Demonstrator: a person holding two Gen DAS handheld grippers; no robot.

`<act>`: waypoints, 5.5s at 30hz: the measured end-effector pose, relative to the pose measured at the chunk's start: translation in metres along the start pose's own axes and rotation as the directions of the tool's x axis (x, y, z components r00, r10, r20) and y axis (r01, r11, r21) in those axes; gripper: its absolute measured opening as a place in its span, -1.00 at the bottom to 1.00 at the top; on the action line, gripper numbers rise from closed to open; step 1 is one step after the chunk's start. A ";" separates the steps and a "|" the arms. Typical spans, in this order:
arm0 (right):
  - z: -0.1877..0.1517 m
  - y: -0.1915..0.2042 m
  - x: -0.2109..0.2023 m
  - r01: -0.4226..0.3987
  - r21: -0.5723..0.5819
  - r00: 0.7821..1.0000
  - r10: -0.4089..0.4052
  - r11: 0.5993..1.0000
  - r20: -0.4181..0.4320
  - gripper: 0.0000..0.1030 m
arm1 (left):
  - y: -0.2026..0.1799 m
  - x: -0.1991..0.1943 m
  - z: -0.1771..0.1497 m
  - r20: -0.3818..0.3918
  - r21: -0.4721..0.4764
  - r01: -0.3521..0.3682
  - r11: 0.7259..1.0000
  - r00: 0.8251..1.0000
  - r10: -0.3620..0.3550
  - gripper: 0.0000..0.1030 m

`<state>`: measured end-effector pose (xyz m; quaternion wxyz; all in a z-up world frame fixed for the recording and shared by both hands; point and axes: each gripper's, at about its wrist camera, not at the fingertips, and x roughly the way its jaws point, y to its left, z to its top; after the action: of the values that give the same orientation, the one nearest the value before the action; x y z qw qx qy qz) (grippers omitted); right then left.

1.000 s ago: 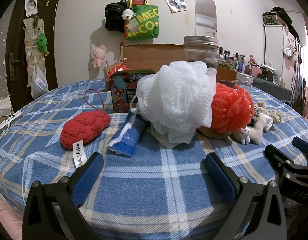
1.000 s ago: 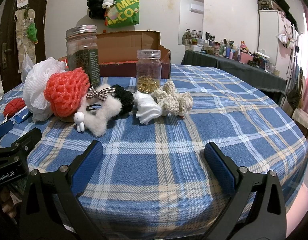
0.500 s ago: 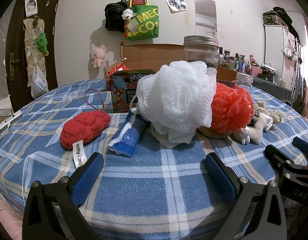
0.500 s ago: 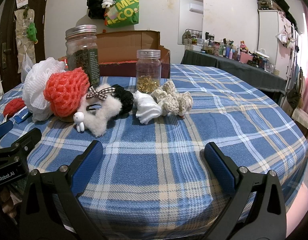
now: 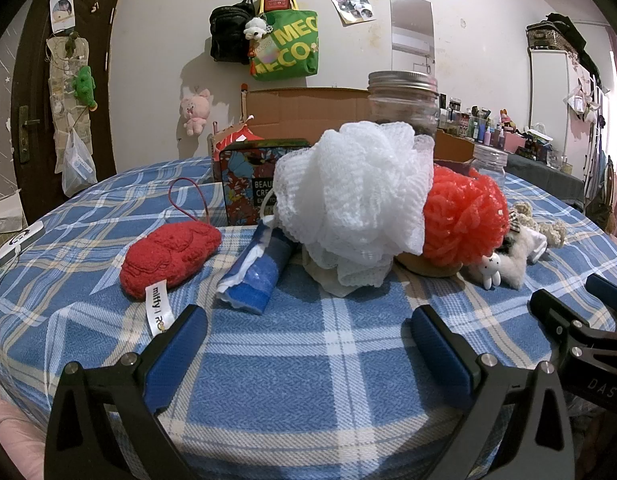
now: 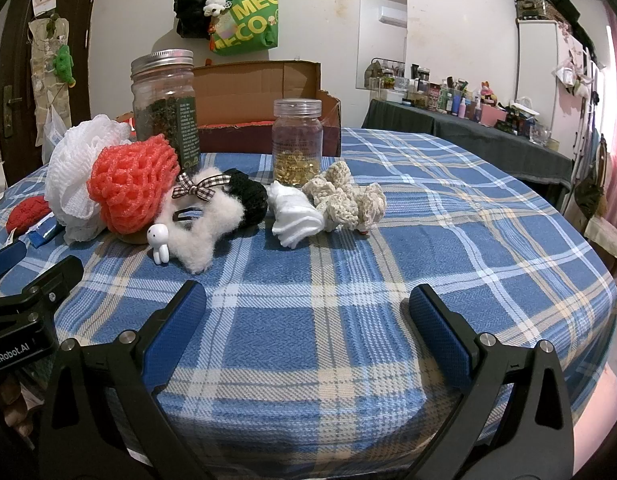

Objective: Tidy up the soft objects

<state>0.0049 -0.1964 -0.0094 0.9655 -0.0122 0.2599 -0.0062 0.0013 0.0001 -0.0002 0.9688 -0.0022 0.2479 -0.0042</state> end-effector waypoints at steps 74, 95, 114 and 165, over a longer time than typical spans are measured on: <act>0.063 -0.055 0.052 -0.226 0.107 0.960 0.240 0.968 -0.147 -0.47 | 0.011 0.037 0.073 -0.100 -0.016 0.317 0.948 0.943 -0.317 -0.06; 0.098 -0.030 0.014 -0.277 0.030 0.960 0.278 0.960 -0.021 -0.47 | 0.015 0.012 0.095 -0.025 0.020 0.314 0.949 0.949 -0.314 -0.33; 0.132 -0.028 0.010 -0.300 0.001 0.953 0.300 0.954 0.038 -0.47 | 0.031 -0.007 0.130 0.050 0.026 0.306 0.952 0.950 -0.307 -0.34; 0.300 0.058 0.354 -0.341 -0.049 0.819 0.271 0.939 -0.506 -0.47 | -0.002 0.306 0.284 -0.336 0.187 0.324 0.927 0.908 -0.250 -0.33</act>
<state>0.4625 -0.1389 0.0708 0.8523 -0.0347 0.4953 0.1644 0.4060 -0.0040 0.1024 0.9004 0.0780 0.3894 -0.1775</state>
